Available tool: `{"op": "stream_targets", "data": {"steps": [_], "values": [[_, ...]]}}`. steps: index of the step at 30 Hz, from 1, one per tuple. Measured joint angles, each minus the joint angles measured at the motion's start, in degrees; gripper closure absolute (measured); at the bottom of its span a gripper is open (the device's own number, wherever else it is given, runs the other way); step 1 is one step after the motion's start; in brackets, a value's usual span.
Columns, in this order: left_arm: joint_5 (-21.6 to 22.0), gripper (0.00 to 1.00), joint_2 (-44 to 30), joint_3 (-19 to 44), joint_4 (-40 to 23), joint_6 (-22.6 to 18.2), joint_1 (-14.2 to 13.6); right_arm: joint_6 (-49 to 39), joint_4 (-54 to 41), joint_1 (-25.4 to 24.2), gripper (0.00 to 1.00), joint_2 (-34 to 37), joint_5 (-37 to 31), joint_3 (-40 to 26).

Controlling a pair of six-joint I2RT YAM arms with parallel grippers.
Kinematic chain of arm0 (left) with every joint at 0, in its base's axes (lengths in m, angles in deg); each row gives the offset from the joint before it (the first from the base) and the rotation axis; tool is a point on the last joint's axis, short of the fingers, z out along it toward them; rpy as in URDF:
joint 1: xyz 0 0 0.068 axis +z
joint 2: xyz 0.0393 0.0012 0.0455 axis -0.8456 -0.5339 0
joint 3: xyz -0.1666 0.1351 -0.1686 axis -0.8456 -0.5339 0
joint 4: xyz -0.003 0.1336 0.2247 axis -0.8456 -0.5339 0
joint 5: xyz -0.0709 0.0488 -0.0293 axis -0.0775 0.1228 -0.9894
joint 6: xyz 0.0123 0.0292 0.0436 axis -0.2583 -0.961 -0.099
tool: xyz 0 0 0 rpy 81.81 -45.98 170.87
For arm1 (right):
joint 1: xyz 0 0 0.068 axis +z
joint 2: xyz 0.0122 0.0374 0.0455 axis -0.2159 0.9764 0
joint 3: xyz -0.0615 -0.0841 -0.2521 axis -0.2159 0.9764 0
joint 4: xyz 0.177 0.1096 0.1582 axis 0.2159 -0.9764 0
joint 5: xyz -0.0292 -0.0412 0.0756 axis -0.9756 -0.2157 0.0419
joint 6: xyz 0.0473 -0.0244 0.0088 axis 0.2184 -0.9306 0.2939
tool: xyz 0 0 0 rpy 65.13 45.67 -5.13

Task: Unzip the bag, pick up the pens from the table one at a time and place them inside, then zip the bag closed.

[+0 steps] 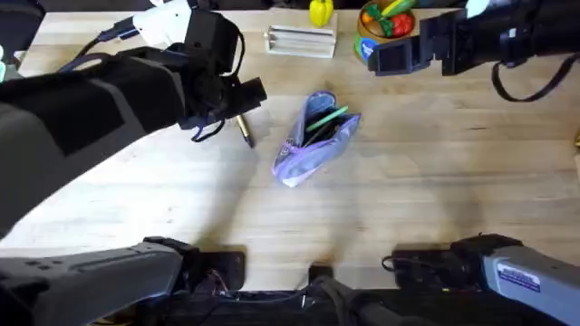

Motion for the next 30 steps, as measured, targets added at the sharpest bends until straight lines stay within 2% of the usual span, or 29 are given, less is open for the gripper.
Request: {"op": "stream_targets", "data": {"steps": [11, 16, 18, 21, 27, 30], "values": [[0.1, 0.004, -8.6, 0.4, 2.2, -0.3, -0.1, 0.0, 0.0, 0.0, 0.003, 0.0, 0.1, 0.0], [0.6, 0.106, -9.3, 1.0, 2.3, -0.4, 0.0, 0.0, 0.0, 0.0, 0.003, 0.0, 0.1, 0.0], [0.7, 0.201, -9.4, 1.0, 2.5, -0.5, 0.1, 0.0, 0.0, 0.0, 0.003, 0.0, 0.1, 0.0], [0.6, 0.421, -9.4, 1.0, 2.7, -0.4, 0.3, 0.0, 0.0, 0.0, 0.003, 0.0, 0.1, 0.0], [-0.7, 0.932, -9.4, 1.1, 3.5, -0.3, 0.3, 0.0, 0.0, 0.0, 0.003, 0.0, 0.1, 0.0], [-0.9, 0.953, -9.5, 1.3, 3.4, -0.2, 0.3, 0.1, 0.0, 0.0, 0.003, 0.0, 0.1, 0.0]]}}
